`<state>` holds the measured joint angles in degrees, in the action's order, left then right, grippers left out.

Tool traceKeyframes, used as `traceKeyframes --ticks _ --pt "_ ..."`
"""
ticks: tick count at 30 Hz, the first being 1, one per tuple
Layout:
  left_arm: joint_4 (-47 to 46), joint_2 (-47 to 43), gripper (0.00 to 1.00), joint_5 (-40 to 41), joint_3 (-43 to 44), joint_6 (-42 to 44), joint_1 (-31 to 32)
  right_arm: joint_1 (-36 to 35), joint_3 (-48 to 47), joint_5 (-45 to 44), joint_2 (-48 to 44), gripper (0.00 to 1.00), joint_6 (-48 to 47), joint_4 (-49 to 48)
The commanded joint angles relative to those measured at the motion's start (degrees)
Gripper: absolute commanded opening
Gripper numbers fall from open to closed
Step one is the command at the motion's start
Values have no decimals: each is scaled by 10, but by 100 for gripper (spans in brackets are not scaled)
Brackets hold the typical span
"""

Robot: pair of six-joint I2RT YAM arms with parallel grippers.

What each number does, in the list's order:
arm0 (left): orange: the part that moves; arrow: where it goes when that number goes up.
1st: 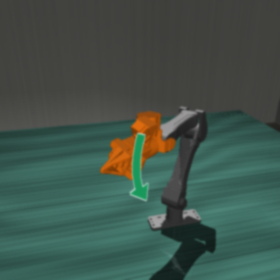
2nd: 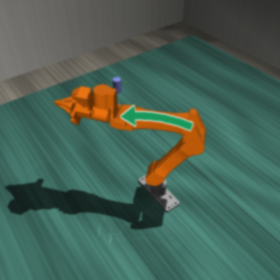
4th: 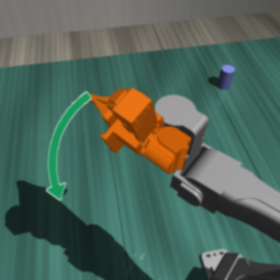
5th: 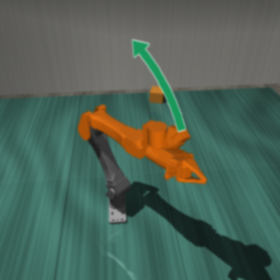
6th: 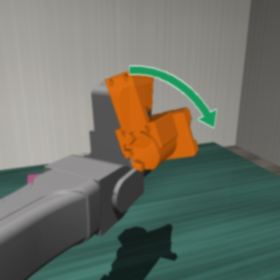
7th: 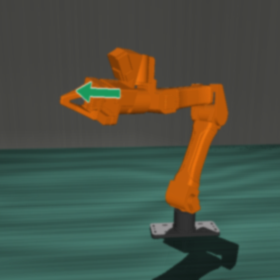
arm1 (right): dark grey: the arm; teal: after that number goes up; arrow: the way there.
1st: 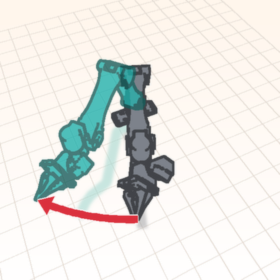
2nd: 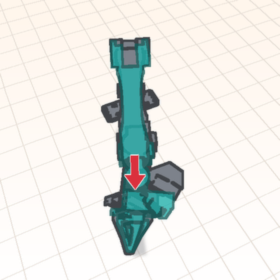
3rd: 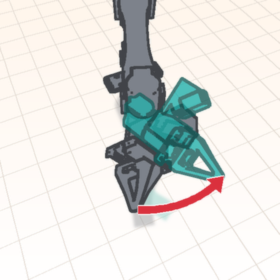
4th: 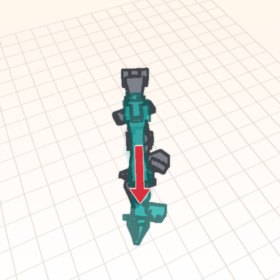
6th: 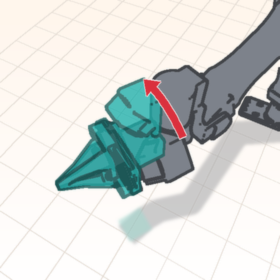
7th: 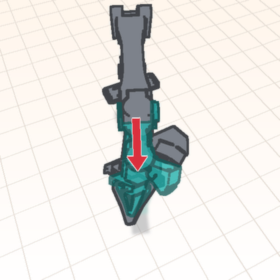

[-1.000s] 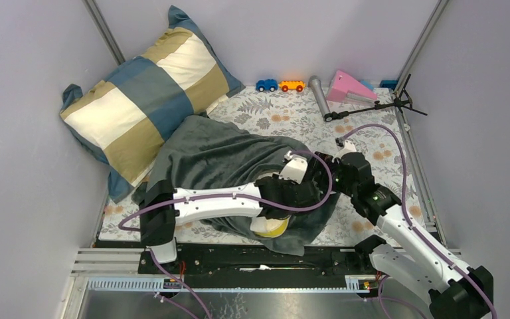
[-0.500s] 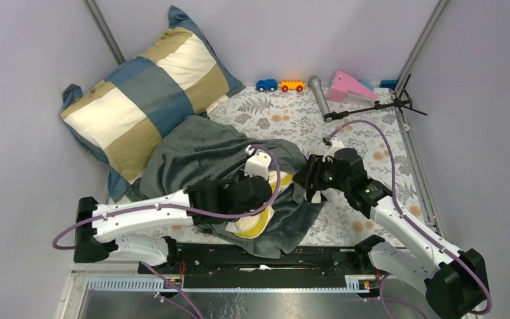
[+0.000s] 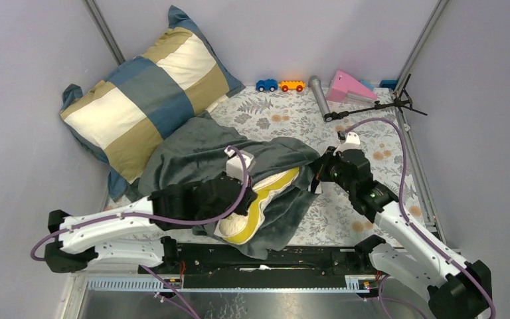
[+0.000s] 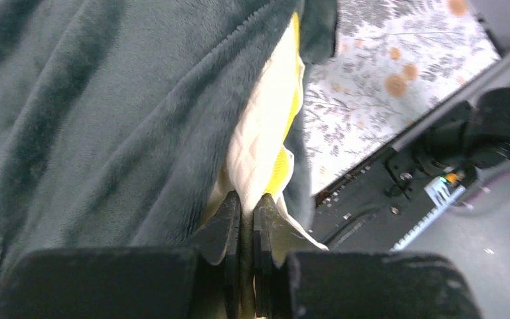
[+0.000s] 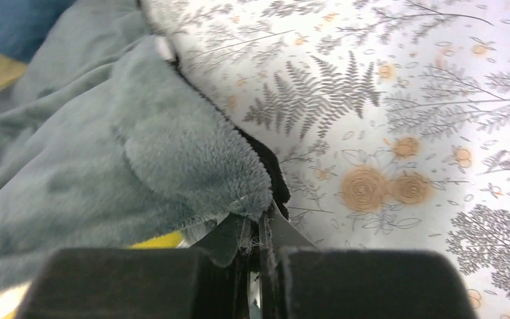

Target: Remove the pillowcase from the pillow

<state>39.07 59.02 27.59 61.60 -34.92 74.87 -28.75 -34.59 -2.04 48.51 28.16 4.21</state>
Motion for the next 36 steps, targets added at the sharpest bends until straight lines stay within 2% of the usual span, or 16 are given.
traceKeyframes --ticks 1,6,9,11,15,18,20,22,24,28,30,32,34,36 --pt "-101 -79 0 -118 -25 41 -1 5 -35 -140 54 0 31 8" --pt "-206 -167 0 -304 -76 68 -1 6 -44 -80 115 0 48 -9" --pt "-226 -196 0 -373 -80 81 -1 6 -42 -49 137 0 50 -28" --pt "-241 -214 0 -381 -82 84 0 7 -42 -41 151 0 48 -32" --pt "-306 -274 0 -363 -107 84 0 6 -34 -42 172 0 45 -34" --pt "-322 -304 0 -255 -125 74 0 6 -31 -26 187 0 37 -35" --pt "-309 -298 0 -179 -125 69 0 6 -34 -13 195 0 25 -35" --pt "-311 -275 0 -137 -120 72 -1 6 -36 -11 193 0 15 -32" --pt "-323 -237 0 -94 -117 78 -1 6 -36 -24 184 8 14 -25" --pt "-324 -142 0 3 -75 95 -1 6 -28 -45 150 42 27 0" --pt "-307 -86 0 84 -35 101 -1 6 -11 -42 126 70 33 8" --pt "-255 -19 0 194 19 80 -6 6 6 -43 98 88 31 19" --pt "-203 38 0 229 73 59 -35 6 16 -61 62 97 22 41" --pt "-178 80 0 164 113 47 -87 6 19 -85 11 99 11 65"
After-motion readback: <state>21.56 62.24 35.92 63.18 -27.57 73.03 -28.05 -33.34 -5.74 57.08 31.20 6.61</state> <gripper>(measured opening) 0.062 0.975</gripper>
